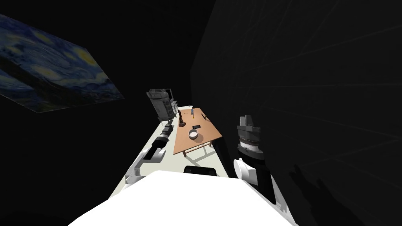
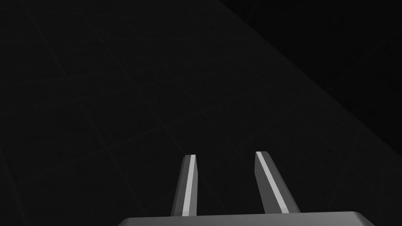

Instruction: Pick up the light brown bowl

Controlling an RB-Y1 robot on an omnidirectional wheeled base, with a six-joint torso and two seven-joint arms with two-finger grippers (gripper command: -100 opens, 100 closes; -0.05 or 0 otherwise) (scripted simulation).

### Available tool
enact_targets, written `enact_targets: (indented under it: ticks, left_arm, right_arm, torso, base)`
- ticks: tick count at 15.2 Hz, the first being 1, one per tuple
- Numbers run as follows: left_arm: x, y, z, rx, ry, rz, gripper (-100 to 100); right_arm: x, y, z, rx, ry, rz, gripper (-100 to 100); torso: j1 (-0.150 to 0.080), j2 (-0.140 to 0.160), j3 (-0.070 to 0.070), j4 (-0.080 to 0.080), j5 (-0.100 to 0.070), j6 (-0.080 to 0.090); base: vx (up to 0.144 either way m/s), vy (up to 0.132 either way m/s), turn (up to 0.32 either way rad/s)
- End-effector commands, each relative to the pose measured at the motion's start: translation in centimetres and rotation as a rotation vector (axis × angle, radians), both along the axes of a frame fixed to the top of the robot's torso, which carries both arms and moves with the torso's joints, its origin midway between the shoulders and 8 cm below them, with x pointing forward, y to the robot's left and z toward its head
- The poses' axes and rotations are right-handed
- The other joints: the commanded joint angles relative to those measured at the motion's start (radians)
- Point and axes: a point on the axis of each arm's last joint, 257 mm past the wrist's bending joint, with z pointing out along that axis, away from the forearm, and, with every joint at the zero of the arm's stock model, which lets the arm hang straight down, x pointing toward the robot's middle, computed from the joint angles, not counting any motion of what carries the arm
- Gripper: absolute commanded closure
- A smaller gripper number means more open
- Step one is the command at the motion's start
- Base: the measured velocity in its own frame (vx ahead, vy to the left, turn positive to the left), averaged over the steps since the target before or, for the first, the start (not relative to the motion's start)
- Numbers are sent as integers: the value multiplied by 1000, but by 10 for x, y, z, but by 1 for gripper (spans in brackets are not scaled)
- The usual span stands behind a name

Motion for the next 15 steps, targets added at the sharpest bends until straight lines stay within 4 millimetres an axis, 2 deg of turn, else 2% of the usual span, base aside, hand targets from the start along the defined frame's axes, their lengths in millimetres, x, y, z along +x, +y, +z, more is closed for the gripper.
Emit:
enact_targets:
  ticks: [1, 2, 4, 5, 7, 8, 10, 11, 13, 14, 15]
  left_arm:
    - [4, 8, -10, -4, 34, 15, -100]
    - [10, 21, -23, -10, 77, 39, -100]
    - [10, 23, -28, -13, 97, 47, -100]
    - [15, 37, -40, -22, 136, 72, -100]
    - [15, 39, -47, -25, 161, 81, -100]
    - [18, 53, -59, -37, 199, 108, -100]
    - [18, 55, -66, -40, 225, 119, -100]
    - [20, 69, -77, -54, 260, 145, -100]
    - [19, 72, -85, -59, 291, 158, -100]
    - [21, 84, -94, -75, 318, 183, -100]
    - [20, 86, -99, -78, 337, 191, -100]
  right_arm:
    - [0, 0, 0, 0, 0, 0, 0]
    - [0, 0, 0, 0, 0, 0, 0]
    - [0, 0, 0, 0, 0, 0, 0]
    - [0, 0, 0, 0, 0, 0, 0]
    - [0, 0, 0, 0, 0, 0, 0]
    - [0, 0, 0, 0, 0, 0, 0]
    - [0, 0, 0, 0, 0, 0, 0]
    - [0, 0, 0, 0, 0, 0, 0]
    - [0, 0, 0, 0, 0, 0, 0]
    - [0, 0, 0, 0, 0, 0, 0]
    - [0, 0, 0, 0, 0, 0, 0]
  torso:
    - [0, 0, 0, 0, 0, 0]
    - [0, 0, 0, 0, 0, 0]
    - [0, 0, 0, 0, 0, 0]
    - [0, 0, 0, 0, 0, 0]
    - [0, 0, 0, 0, 0, 0]
    - [0, 0, 0, 0, 0, 0]
    - [0, 0, 0, 0, 0, 0]
    - [0, 0, 0, 0, 0, 0]
    - [0, 0, 0, 0, 0, 0]
    - [0, 0, 0, 0, 0, 0]
    - [0, 0, 0, 0, 0, 0]
  base:
    - [4, -1, -55]
    - [5, -5, -165]
    - [5, -2, -126]
    - [7, -7, -172]
    - [6, -4, -147]
    - [7, -5, -168]
    - [7, -2, -126]
    - [7, -7, -160]
    - [8, -4, -152]
    - [9, -6, -159]
    - [10, -6, -196]
